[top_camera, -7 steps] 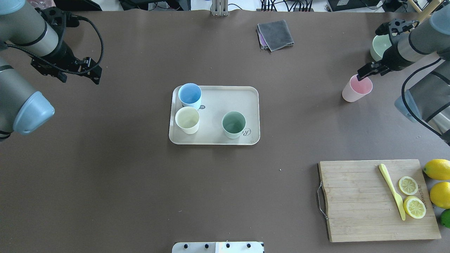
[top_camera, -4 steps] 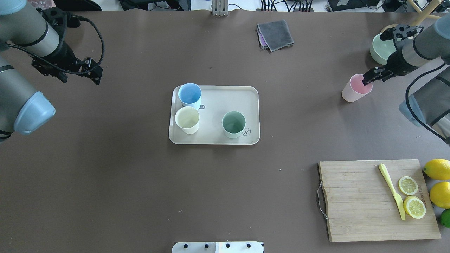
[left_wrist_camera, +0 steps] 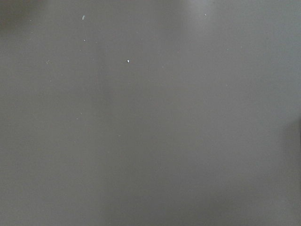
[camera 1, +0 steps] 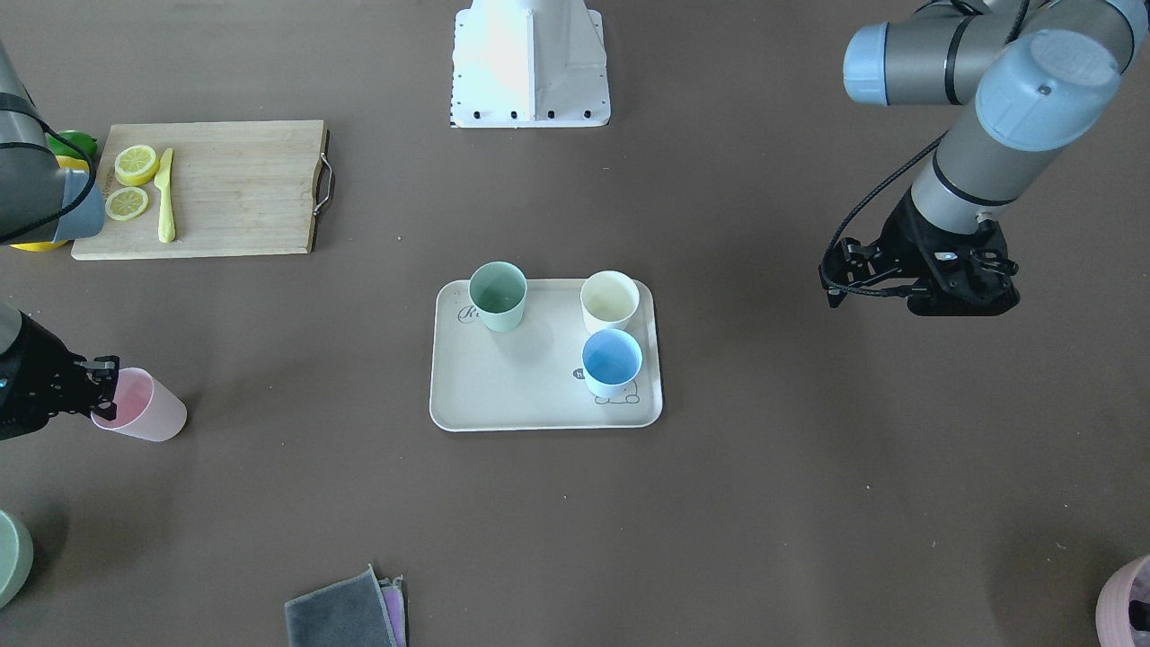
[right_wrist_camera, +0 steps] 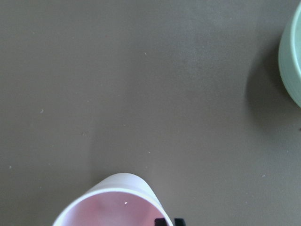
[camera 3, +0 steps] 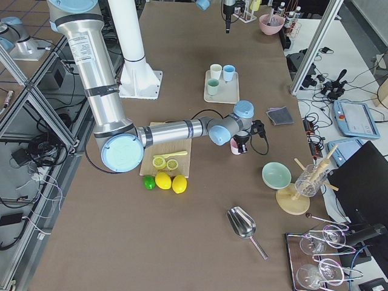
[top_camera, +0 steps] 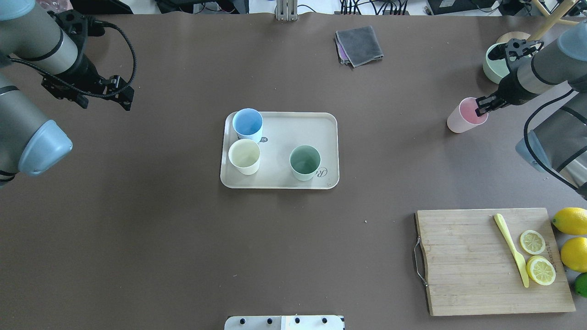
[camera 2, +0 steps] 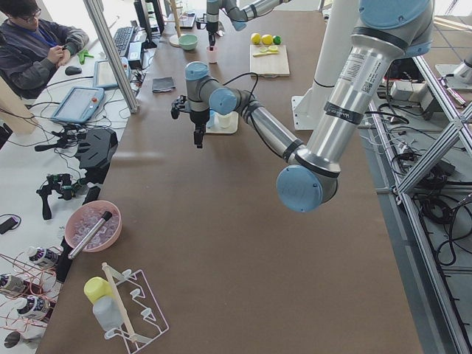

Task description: Place all cups on tray

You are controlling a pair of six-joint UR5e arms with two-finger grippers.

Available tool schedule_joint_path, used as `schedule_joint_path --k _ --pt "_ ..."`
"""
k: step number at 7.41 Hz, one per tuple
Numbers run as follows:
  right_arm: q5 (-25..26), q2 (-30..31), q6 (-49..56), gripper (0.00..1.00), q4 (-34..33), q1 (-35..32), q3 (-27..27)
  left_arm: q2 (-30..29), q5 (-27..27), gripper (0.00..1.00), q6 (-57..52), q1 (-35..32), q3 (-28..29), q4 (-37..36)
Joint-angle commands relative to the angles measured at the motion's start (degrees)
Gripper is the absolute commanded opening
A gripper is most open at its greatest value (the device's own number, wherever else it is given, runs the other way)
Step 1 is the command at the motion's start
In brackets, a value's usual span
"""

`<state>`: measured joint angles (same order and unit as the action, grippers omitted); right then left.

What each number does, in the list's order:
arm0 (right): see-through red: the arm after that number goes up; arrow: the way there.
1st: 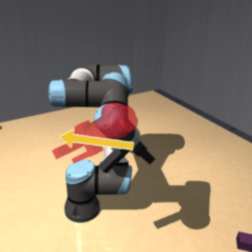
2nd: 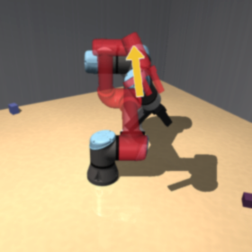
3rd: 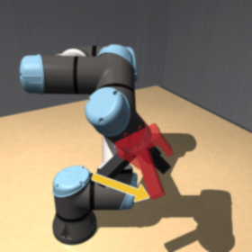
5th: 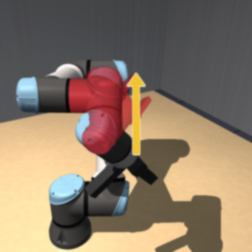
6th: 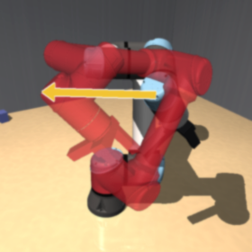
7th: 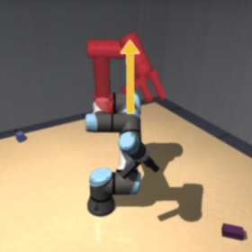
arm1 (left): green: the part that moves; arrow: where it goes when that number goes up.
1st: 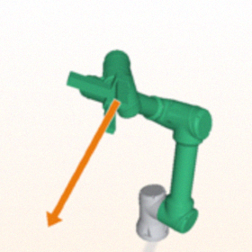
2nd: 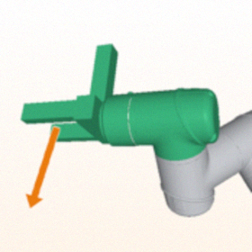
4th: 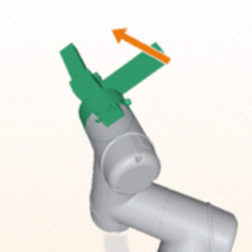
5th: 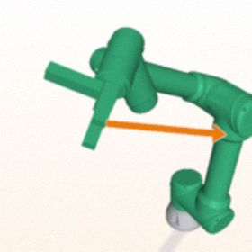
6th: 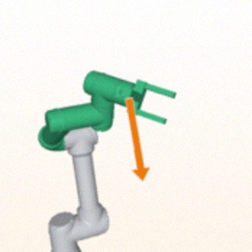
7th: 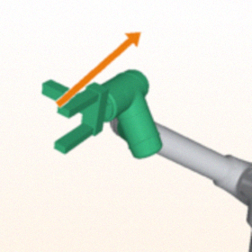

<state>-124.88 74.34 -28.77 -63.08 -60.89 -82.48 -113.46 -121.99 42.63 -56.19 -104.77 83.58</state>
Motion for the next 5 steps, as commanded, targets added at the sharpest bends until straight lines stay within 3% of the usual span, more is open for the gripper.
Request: schedule_joint_path --k 1,3,4,5 --pt "-1.1 -0.8 -1.1 0.00 -0.8 0.1 -3.7 0.1 0.0 0.98 0.3 0.1 0.0 0.1" --pt "-2.0 -4.7 -13.3 0.00 -0.7 3.3 -5.8 -0.1 -0.1 0.98 0.4 0.3 -0.1 0.2" --pt "0.1 -8.3 -24.3 0.00 -0.6 7.4 -6.5 -0.1 -0.1 0.98 0.3 0.4 -0.1 0.2" --pt "5.7 -12.0 -32.7 0.00 -0.9 12.6 -6.1 -0.1 -0.2 0.98 0.4 0.4 -0.1 0.2"
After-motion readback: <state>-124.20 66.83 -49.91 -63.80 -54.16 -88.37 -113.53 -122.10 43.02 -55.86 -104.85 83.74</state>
